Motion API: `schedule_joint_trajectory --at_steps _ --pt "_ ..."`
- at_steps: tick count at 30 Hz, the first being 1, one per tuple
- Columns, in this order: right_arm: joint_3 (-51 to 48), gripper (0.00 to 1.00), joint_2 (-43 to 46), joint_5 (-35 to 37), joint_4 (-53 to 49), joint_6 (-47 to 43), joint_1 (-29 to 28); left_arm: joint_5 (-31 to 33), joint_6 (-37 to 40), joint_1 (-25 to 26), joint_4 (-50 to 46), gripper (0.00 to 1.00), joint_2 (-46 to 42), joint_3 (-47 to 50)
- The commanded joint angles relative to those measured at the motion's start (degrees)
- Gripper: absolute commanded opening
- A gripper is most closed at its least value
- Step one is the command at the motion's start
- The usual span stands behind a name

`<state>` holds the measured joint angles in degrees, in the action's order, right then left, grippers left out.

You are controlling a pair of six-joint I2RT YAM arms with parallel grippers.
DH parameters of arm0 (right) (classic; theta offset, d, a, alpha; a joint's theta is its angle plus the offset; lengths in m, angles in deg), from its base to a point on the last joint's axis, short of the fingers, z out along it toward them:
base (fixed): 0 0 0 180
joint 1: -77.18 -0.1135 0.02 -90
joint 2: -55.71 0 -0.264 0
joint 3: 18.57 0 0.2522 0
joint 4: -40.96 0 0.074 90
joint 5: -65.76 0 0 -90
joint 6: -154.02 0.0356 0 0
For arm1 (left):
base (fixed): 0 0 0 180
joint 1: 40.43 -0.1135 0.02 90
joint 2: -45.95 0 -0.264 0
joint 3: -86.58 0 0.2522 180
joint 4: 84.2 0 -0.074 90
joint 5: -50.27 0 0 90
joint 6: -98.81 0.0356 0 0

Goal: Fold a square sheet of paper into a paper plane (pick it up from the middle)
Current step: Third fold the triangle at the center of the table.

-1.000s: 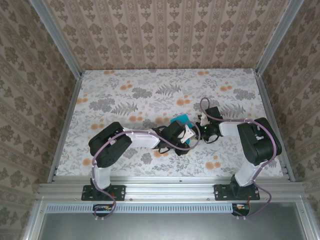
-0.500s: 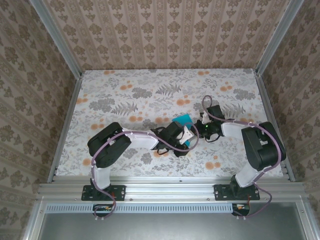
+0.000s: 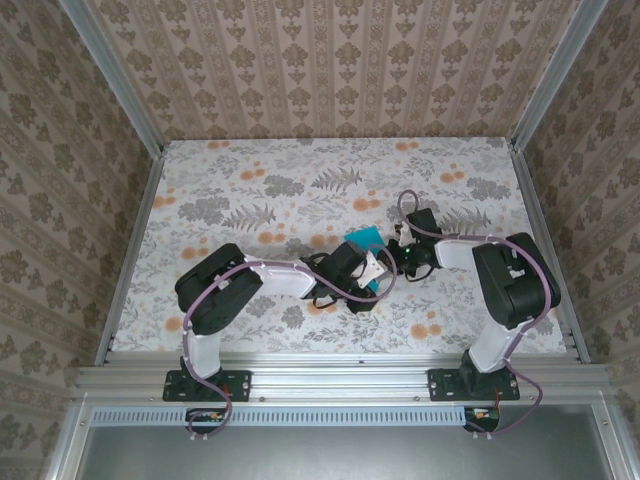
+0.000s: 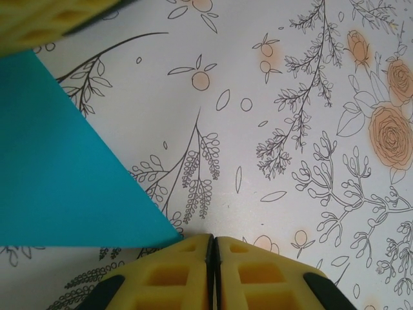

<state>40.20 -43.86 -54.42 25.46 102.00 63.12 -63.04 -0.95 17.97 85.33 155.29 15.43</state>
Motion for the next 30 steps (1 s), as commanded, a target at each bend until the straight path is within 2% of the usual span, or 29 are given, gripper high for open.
schedule_joint_trajectory --at_steps 1,7,17,21,25,30 --pt "1.5 0.13 -1.3 3.8 -3.8 -2.5 1.6 -0.5 1.5 -0.3 -8.9 0.12 2.3 2.9" --pt "3.4 0.16 -1.2 4.0 -5.4 -3.8 3.2 -1.2 1.4 -0.4 -9.2 0.12 2.9 2.5" --pt "2.8 0.15 -2.0 -1.0 -2.3 -1.7 3.6 -3.8 -1.5 -0.7 -7.3 0.13 -0.9 0.9" --pt "0.1 0.14 0.9 -4.6 1.4 1.6 3.4 -4.1 -3.9 -1.7 -4.6 0.14 -4.4 -1.1" --pt "0.0 0.16 4.8 -5.7 0.7 2.3 3.9 -3.8 -5.1 -2.5 -2.9 0.14 -5.5 -4.9" --pt "1.0 0.18 8.4 -3.9 -2.6 0.8 5.2 -3.7 -5.8 -3.5 -2.1 0.15 -2.6 -10.9"
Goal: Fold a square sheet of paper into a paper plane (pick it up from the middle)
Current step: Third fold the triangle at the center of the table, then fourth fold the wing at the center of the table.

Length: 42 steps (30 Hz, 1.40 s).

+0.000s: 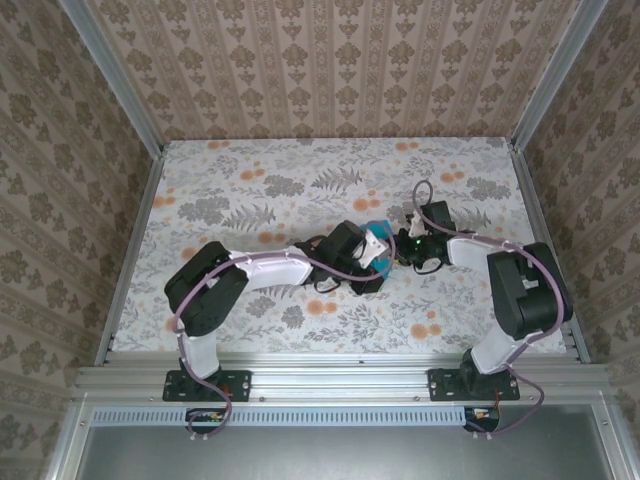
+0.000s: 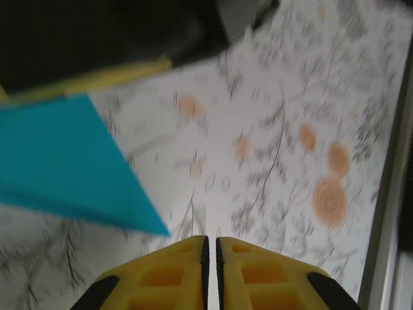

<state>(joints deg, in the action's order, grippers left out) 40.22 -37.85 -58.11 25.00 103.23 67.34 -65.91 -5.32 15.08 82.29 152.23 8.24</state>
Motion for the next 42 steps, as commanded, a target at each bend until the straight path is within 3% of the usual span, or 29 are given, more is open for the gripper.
schedule_joint_trajectory --at_steps 1,16,24,33,42 --pt "1.4 0.18 2.3 0.1 -2.8 -1.0 1.3 -0.9 -1.5 -0.8 1.1 0.15 1.5 -4.5" --pt "4.7 0.29 -2.2 1.0 -7.3 -7.2 6.5 4.0 1.0 -3.4 -3.8 0.14 12.4 -12.8" --pt "6.7 0.37 -5.9 -0.2 -7.3 -8.2 6.6 5.4 2.6 -4.4 -6.1 0.12 14.0 -13.5" --pt "7.3 0.41 -7.1 2.2 -9.3 -9.6 6.6 5.4 3.2 -5.1 -6.5 0.09 15.6 -13.4" --pt "8.3 0.41 -8.9 -0.3 -8.0 -9.4 5.4 5.3 3.2 -5.3 -6.6 0.08 16.3 -13.4"
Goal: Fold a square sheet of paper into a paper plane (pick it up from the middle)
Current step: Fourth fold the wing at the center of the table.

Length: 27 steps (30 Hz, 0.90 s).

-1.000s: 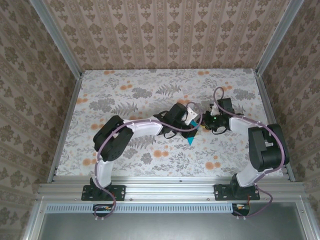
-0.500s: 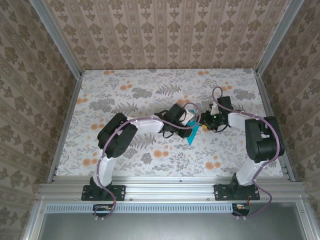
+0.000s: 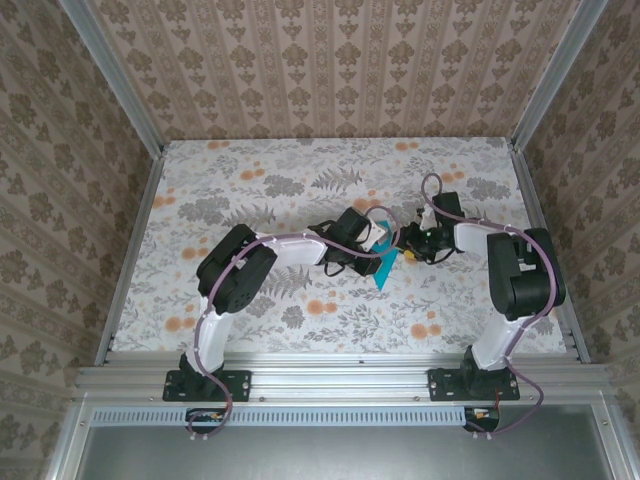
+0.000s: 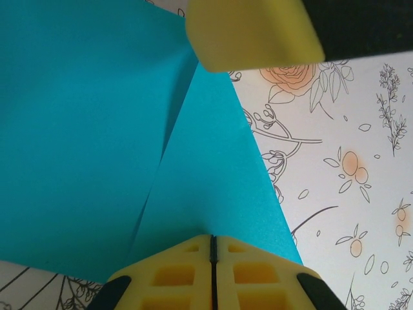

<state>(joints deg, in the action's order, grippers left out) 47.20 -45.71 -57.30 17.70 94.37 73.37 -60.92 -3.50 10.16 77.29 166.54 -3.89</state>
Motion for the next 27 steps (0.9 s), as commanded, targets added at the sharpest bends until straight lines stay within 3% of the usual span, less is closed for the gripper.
schedule_joint_trajectory --at_steps 1,13,27 --pt "1.4 0.40 -1.3 -1.4 -0.8 -0.6 -0.8 0.2 1.4 -0.3 -1.6 0.08 2.1 -1.3" --pt "-0.6 0.32 0.5 -5.2 0.4 0.1 -1.6 -0.9 0.7 -0.9 -0.6 0.08 2.1 -1.2" --pt "-3.1 0.16 4.7 -3.3 0.2 0.7 -3.7 -3.0 -0.5 -1.5 1.7 0.05 2.6 -0.7"
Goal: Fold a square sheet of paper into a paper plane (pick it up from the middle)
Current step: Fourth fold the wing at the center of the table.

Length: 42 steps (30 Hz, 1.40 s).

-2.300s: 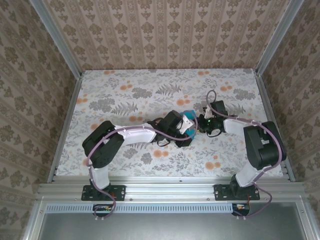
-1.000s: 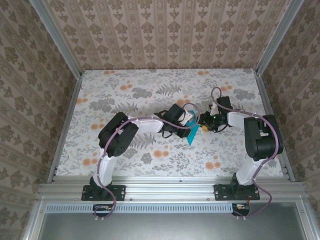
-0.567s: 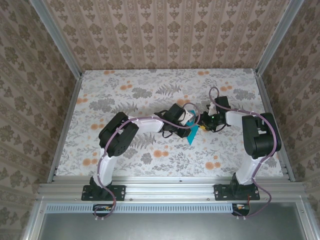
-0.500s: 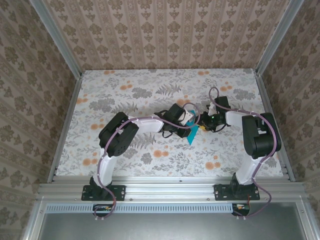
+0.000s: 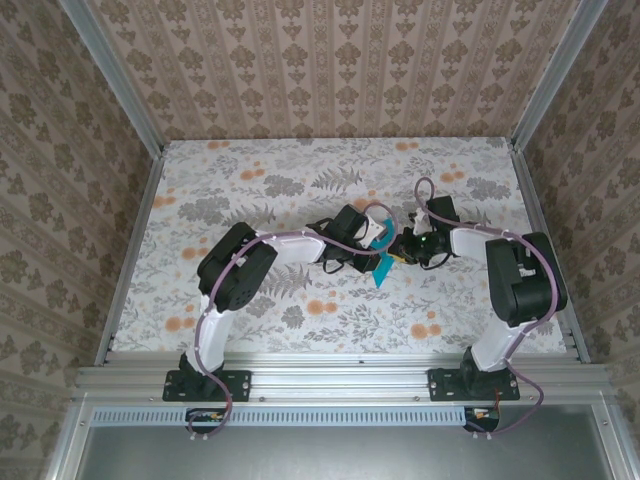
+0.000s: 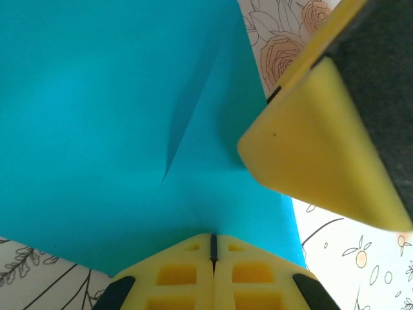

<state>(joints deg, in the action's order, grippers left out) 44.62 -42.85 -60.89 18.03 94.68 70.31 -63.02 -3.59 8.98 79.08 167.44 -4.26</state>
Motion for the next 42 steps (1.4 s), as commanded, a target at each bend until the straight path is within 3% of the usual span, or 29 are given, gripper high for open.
schedule_joint_trajectory --at_steps 1,10,19,42 --pt "-0.5 0.15 1.7 0.7 -0.5 0.2 -0.8 -0.9 -0.4 -0.4 -0.2 0.05 1.7 -0.4" --pt "-0.1 0.05 1.3 5.7 -3.9 -2.4 -1.3 -3.1 -2.6 -0.6 1.1 0.10 -0.9 -0.5" --pt "0.6 0.01 1.2 7.5 -5.7 -3.6 -1.5 -2.5 -2.4 -1.5 -1.5 0.09 -4.5 -0.7" --pt "0.5 0.00 1.2 6.2 -5.3 -3.6 -1.6 0.6 -0.9 -0.8 -7.1 0.04 -1.8 -2.3"
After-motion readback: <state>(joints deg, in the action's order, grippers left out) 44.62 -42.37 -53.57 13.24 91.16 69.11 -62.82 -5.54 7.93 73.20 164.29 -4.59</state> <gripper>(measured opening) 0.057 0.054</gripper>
